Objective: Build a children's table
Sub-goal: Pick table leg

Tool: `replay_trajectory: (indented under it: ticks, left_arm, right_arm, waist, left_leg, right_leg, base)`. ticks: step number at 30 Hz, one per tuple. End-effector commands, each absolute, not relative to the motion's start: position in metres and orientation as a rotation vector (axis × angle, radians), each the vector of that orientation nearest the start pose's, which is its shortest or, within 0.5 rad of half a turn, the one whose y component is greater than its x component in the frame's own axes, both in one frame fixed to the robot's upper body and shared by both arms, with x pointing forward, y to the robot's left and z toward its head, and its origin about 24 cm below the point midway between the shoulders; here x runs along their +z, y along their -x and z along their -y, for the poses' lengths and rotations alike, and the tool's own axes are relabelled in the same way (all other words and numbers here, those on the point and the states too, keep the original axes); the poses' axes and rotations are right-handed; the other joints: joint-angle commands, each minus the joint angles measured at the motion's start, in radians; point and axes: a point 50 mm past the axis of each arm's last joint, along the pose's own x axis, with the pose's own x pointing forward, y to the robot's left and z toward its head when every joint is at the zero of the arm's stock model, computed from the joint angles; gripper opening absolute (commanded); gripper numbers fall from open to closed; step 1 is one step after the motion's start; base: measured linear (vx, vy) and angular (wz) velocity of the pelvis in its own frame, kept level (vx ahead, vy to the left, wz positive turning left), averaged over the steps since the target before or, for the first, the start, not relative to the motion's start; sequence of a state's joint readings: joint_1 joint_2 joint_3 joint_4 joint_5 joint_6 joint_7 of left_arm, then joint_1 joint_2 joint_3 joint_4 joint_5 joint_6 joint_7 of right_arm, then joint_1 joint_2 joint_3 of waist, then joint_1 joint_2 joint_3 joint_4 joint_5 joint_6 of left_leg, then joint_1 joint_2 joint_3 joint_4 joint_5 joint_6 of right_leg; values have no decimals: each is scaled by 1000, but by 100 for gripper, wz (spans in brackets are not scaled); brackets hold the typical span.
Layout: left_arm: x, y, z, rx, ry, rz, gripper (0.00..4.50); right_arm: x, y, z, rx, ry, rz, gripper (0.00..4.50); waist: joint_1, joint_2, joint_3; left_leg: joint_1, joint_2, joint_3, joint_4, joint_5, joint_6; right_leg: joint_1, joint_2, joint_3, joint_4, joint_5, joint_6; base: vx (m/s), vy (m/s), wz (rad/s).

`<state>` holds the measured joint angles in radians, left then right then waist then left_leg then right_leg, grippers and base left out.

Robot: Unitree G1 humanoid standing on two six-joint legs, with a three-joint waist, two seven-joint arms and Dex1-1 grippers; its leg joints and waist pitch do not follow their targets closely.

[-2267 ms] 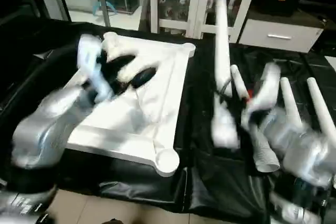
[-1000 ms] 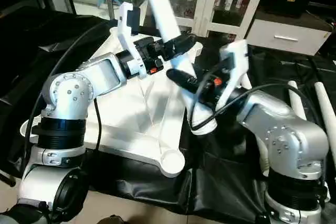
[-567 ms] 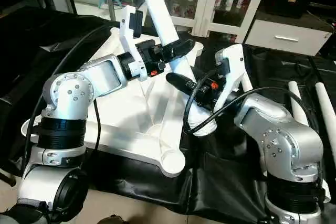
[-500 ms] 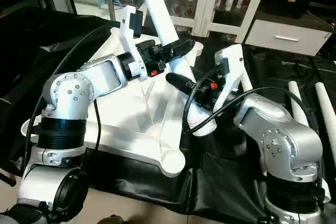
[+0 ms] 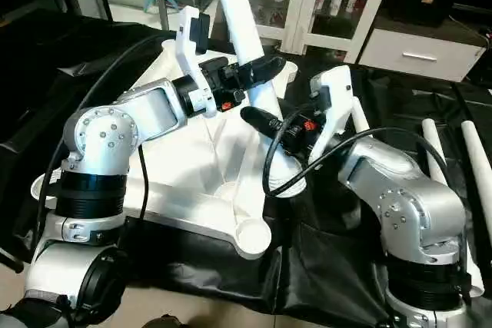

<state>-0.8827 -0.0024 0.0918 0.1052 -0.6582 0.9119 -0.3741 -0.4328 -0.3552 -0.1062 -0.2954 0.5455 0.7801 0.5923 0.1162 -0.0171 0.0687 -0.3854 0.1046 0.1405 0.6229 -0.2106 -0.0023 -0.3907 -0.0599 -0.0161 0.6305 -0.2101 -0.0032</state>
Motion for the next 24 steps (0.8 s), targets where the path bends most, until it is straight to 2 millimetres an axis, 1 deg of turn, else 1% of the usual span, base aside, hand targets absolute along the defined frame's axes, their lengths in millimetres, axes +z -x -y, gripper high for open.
replay_trajectory:
  ticks: [1,2,4,5,6,7,11,12,14,15,17,18,22,24]
  left_arm:
    - [224,-334,-38,-987,376,-106,193]
    - [224,-333,-38,-991,372,-104,191]
    - [225,-331,-37,-1017,340,-98,185]
    - [225,-330,-36,-1032,323,-95,185]
    - [226,-328,-34,-1057,295,-90,184]
    - [226,-326,-34,-1073,278,-87,184]
    - [228,-321,-29,-1142,182,-75,184]
    - [228,-321,-29,-1151,168,-72,183]
    - [229,-320,-27,-1173,133,-66,182]
    - [230,-320,-26,-1184,125,-65,182]
    - [230,-319,-25,-1196,118,-64,182]
    - [231,-318,-25,-1205,111,-62,182]
    - [231,-315,-22,-1251,76,-56,182]
    - [231,-314,-22,-1257,71,-56,182]
  right_arm:
    - [180,-293,154,787,-99,1,248]
    - [179,-293,154,786,-113,-19,248]
    - [179,-293,154,788,-99,-33,282]
    - [179,-293,155,783,-72,-56,282]
    - [179,-293,155,783,-57,-67,295]
    - [179,-293,155,783,-49,-74,296]
    - [174,-293,157,830,-42,-160,296]
    - [173,-292,158,845,-26,-174,296]
    - [170,-292,159,860,-10,-210,296]
    - [168,-292,159,862,-7,-225,296]
    - [167,-291,160,865,-5,-240,296]
    - [165,-291,159,869,-1,-250,296]
    - [153,-289,158,872,11,-337,296]
    - [152,-289,158,871,15,-346,296]
  waist:
    - [3,-5,-75]
    - [2,-4,-75]
    - [4,-5,-75]
    - [3,-4,-76]
    - [4,-4,-77]
    - [4,-3,-76]
    - [5,-4,-75]
    - [3,-8,-75]
    - [4,-6,-75]
    - [3,-9,-75]
    - [3,-10,-76]
    - [3,-10,-76]
    - [2,-10,-76]
    - [3,-9,-77]
  left_leg:
    - [19,106,-33,-68,10,61]
    - [20,106,-34,-67,18,67]
    - [20,106,-34,-67,23,72]
    - [21,106,-34,-67,31,74]
    - [22,106,-35,-67,37,74]
    - [22,106,-34,-66,38,75]
    - [21,106,-32,-67,22,73]
    - [22,107,-31,-67,19,71]
    - [21,108,-32,-67,21,66]
    - [21,107,-31,-67,24,68]
    - [21,106,-31,-65,28,70]
    - [20,107,-31,-65,27,70]
    - [21,106,-31,-64,36,72]
    - [21,107,-31,-63,42,72]
  right_leg:
    - [57,-104,39,-57,56,-280]
    - [55,-101,38,-56,63,-280]
    - [56,-103,38,-56,62,-283]
    - [55,-100,37,-54,67,-282]
    - [55,-99,36,-54,70,-280]
    - [53,-98,37,-53,72,-279]
    - [55,-100,38,-54,56,-280]
    - [55,-100,38,-55,52,-279]
    - [56,-102,38,-54,53,-282]
    - [57,-102,38,-54,57,-284]
    - [56,-103,38,-53,59,-290]
    - [57,-104,38,-53,56,-293]
    - [56,-103,37,-52,60,-297]
    - [56,-103,37,-50,70,-298]
  base:
    - [0,0,0]
    - [0,0,0]
    - [0,0,0]
    - [0,0,0]
    - [0,0,0]
    - [0,0,0]
    - [0,0,0]
    - [0,0,0]
    - [0,0,0]
    - [0,0,0]
    - [0,0,0]
    - [0,0,0]
    - [0,0,0]
    - [0,0,0]
